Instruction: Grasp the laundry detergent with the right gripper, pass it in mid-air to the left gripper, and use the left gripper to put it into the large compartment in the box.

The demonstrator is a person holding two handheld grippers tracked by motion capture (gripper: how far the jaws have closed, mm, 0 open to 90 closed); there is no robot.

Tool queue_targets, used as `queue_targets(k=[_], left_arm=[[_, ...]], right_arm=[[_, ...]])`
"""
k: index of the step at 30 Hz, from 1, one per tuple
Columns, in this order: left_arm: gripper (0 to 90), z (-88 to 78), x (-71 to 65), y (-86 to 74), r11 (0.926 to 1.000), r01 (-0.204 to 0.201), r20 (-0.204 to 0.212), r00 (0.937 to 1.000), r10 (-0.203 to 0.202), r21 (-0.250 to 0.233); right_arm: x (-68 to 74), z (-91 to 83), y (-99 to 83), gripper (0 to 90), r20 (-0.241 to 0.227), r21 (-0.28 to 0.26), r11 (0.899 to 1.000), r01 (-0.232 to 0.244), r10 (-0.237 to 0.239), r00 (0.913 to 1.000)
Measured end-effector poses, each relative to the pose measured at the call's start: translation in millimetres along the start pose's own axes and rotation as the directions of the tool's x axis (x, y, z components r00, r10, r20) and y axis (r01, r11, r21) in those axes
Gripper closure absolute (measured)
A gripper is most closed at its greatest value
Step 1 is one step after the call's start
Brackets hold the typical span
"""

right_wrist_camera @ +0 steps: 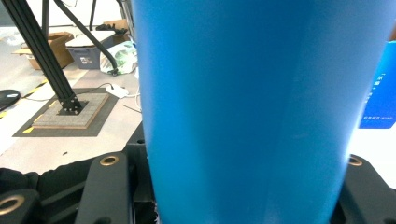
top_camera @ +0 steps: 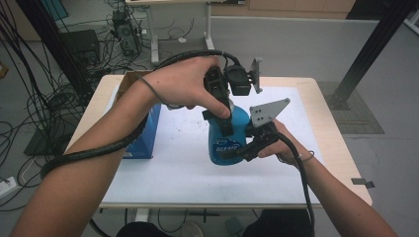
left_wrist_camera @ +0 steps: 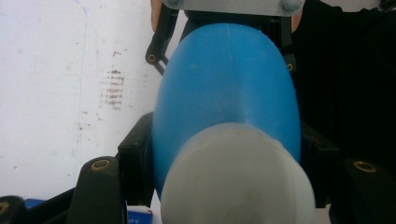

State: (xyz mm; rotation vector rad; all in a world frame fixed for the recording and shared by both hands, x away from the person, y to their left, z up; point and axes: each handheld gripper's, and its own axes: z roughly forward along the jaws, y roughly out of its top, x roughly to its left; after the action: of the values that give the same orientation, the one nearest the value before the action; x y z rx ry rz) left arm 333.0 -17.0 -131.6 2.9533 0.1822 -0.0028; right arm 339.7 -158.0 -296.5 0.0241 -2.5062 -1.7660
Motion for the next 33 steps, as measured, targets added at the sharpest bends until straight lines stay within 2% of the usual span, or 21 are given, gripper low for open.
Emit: queue_targets(k=[33], left_arm=[[37.2,0.5,2.3,-1.2,1.0,0.006,0.005,1.0,-0.006,0.004]], right_arm=[[-1.3,1.3,-0.1,42.1,-0.002,-0.001,1.0,-0.006,0.006,1.0]])
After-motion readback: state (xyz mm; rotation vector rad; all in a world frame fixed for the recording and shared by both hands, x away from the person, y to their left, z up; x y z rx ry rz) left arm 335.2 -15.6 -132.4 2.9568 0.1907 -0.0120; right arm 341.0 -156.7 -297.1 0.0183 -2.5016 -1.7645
